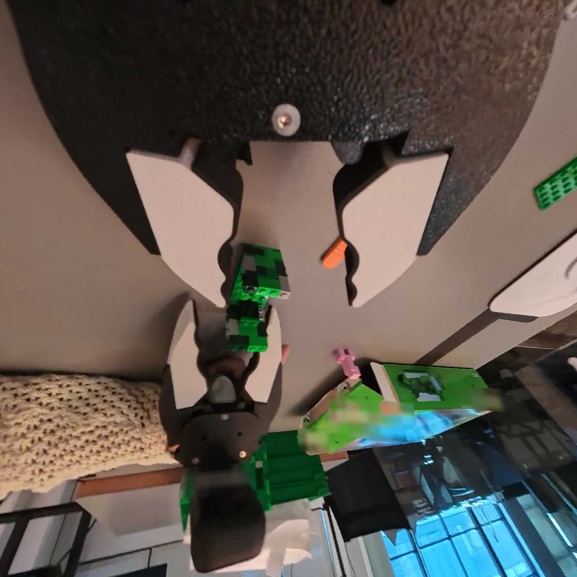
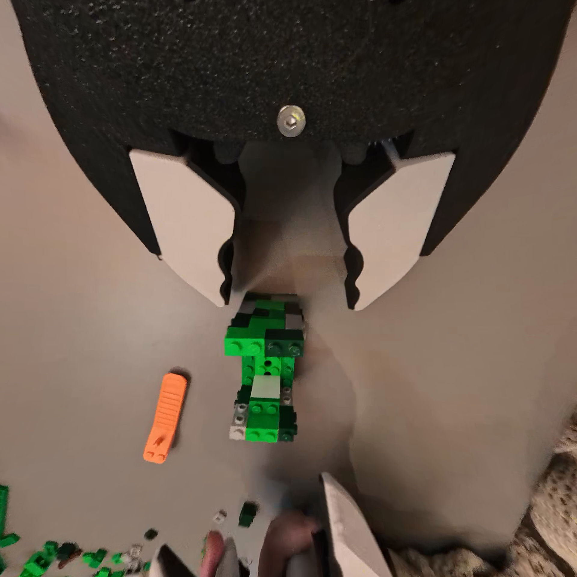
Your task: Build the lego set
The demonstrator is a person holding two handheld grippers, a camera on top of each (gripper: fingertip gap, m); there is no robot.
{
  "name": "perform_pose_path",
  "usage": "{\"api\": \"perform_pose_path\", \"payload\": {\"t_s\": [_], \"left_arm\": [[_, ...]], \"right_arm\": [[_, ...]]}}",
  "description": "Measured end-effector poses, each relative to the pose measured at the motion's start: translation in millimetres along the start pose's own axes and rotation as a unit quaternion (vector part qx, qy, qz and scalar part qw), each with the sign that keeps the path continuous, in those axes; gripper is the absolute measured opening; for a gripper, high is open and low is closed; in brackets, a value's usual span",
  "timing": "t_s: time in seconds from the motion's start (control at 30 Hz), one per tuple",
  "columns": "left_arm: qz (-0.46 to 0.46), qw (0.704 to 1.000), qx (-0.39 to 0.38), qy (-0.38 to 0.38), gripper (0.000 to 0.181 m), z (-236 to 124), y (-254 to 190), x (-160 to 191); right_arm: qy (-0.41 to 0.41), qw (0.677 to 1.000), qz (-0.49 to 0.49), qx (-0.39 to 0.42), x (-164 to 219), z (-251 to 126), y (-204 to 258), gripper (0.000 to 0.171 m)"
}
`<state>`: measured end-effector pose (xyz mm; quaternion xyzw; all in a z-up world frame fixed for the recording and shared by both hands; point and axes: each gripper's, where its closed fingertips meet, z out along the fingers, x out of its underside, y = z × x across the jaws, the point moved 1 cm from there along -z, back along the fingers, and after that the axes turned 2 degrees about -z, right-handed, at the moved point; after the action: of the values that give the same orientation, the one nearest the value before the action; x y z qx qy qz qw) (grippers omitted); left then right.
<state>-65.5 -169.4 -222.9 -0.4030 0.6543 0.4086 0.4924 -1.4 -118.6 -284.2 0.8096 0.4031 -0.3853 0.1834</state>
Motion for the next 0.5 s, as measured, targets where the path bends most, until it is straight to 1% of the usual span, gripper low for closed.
{"api": "perform_pose_path", "payload": {"t_s": [0.1,0.2,0.23,0.33,0.43,0.5], "left_arm": [[-0.022,0.999,-0.028,-0.024,0.070,-4.3,11.4,-4.7],[-0.041,0.997,-0.045,-0.040,0.066,-8.0,19.0,-7.5],[-0.044,0.997,-0.054,-0.045,0.065,-9.1,21.7,-8.2],[-0.046,0.994,-0.080,-0.054,0.061,-11.7,28.9,-9.5],[-0.046,0.993,-0.089,-0.056,0.058,-12.4,31.0,-9.7],[-0.043,0.993,-0.093,-0.056,0.057,-12.5,31.4,-9.6]], "right_arm": [[-0.077,0.997,0.028,-0.011,-12.2,-17.4,-2.8,0.067],[-0.158,0.986,0.056,0.002,-24.9,-34.8,-13.6,0.054],[-0.187,0.980,0.062,0.024,-29.5,-40.5,-21.1,0.049],[-0.267,0.953,0.069,0.122,-40.7,-59.5,-46.6,0.036],[-0.310,0.912,0.073,0.257,-40.7,-80.7,-72.9,0.026],[-0.331,0.889,0.070,0.308,-40.0,-92.0,-78.5,0.016]]}}
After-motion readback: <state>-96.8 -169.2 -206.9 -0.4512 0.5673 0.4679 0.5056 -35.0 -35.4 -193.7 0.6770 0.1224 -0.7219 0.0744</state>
